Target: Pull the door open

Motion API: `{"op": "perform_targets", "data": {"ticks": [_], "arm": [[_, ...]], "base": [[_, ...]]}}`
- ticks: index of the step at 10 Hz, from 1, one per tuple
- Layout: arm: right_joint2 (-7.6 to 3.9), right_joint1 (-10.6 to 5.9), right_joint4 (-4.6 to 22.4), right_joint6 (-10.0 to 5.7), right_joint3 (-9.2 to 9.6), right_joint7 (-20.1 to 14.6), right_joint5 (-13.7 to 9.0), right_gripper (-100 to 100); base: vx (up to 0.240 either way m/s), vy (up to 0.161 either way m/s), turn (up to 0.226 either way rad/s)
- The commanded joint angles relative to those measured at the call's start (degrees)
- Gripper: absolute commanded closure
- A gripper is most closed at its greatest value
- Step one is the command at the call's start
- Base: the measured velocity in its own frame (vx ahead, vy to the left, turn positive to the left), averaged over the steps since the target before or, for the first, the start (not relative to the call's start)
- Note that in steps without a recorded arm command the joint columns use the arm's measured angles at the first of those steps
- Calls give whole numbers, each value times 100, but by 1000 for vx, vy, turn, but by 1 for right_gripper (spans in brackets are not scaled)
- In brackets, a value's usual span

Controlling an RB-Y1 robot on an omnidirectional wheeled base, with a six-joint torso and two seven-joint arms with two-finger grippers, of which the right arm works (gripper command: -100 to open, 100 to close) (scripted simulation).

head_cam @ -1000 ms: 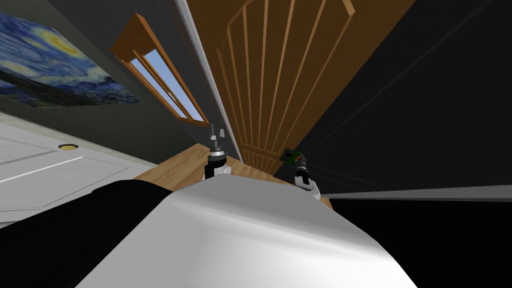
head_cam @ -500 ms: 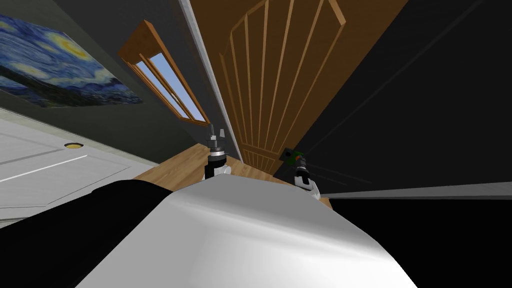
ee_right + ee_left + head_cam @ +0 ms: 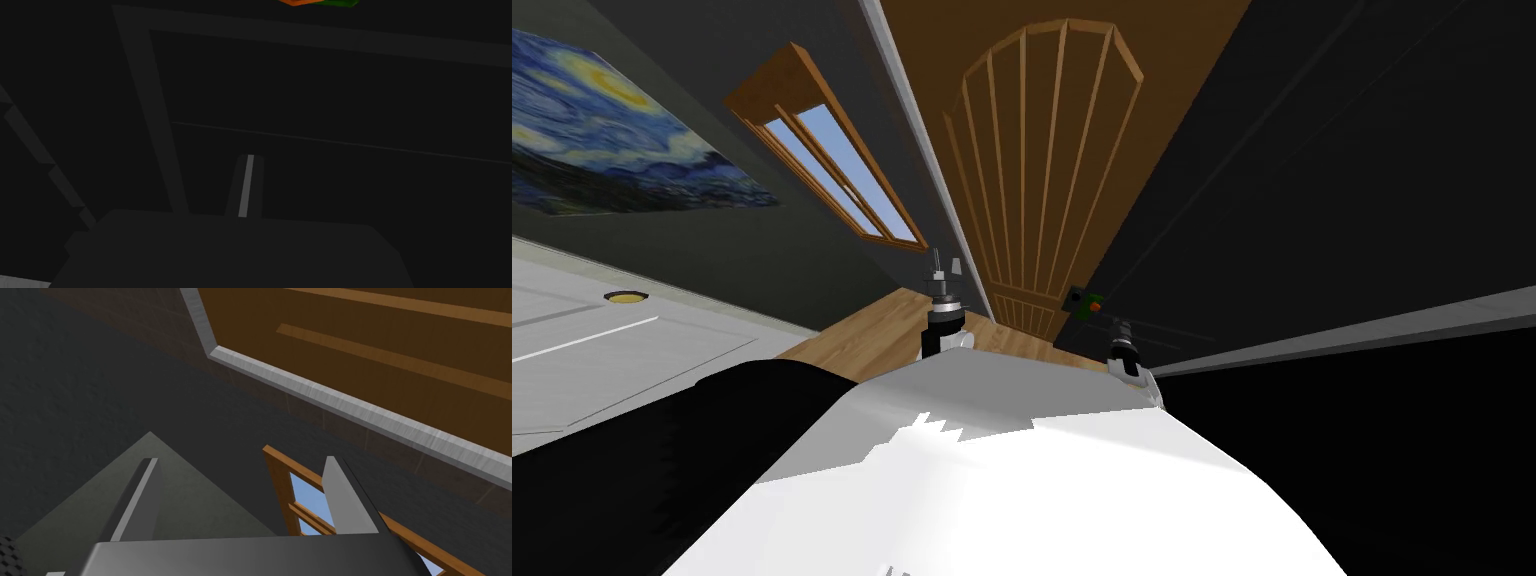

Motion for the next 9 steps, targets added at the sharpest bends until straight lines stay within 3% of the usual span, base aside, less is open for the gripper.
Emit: {"op": "perform_targets", "data": {"ticks": [1,6,7,9], "arm": [[14,15,-71,-28,104,-60,19,-100],[65,58,-321,-129,480,-270,88,-100],[88,61,-286,-133,432,-226,86,-100],[2,169,-146,-110,200,-179,44,-100]], "base": [[-172,8,70],[-199,82,106],[-79,36,12],[-11,-84,-184]]}}
